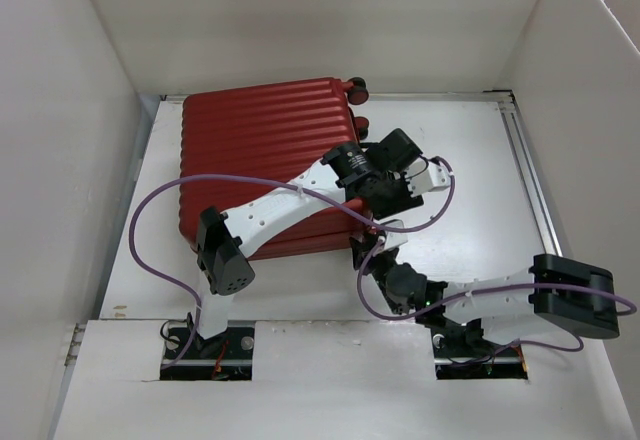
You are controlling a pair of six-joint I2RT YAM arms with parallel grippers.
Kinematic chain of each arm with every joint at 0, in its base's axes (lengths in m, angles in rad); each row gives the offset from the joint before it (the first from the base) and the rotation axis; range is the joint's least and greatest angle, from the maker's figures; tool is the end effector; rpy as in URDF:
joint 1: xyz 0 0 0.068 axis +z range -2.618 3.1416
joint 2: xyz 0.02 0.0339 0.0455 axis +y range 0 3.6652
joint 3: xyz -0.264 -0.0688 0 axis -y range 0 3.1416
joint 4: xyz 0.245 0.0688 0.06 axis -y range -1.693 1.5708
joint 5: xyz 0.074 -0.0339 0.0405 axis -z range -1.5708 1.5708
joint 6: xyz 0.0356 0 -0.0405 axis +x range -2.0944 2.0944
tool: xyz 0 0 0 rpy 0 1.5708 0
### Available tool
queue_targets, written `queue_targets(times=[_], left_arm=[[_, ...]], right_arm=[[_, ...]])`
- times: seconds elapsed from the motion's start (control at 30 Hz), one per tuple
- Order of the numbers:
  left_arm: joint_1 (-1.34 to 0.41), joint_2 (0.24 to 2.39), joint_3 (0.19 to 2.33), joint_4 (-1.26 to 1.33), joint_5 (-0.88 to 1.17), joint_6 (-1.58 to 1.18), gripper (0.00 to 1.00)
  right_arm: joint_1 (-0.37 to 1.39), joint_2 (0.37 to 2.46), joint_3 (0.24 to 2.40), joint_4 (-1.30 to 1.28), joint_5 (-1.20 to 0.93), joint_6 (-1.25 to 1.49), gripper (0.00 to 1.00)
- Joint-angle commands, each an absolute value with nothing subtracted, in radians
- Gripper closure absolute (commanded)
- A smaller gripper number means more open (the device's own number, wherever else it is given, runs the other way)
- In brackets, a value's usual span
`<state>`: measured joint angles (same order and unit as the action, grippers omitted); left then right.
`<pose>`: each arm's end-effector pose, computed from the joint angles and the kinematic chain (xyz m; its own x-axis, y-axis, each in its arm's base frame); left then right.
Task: Pack the luggage
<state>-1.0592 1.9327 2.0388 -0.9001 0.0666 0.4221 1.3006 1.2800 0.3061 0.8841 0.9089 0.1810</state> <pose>0.2072 -0.3739 0.3679 0.0473 0.7507 -0.6589 0.9575 0.1537 0.2439 0.0877 0.2114 0.1889 -0.0924 0.0808 -0.9924 -0.3720 0.9217 0.1097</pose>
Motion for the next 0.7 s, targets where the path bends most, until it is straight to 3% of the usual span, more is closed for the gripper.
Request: queue_targets(times=[0.0,0.13,0.47,0.67], left_arm=[[-1.12,1.853,2.141,-0.735,0.172,0.374,1.0],[-1.12,1.853,2.141,-0.735,0.172,0.383,1.0],[-1.12,1.853,2.151,-0.735,0.163,0.383,1.0],[-1.12,1.853,2.151,-0.735,0.153,0.383,1.0]], right_arm=[[1.293,1.302,0.356,0.853,0.855,0.241,0.55],[1.293,1.312,0.356,0.844,0.854,0.251,0.6],[1.293,1.33,0.347,0.804,0.877,0.284,0.93],[1.293,1.327,0.347,0.793,0.89,0.293,0.87]])
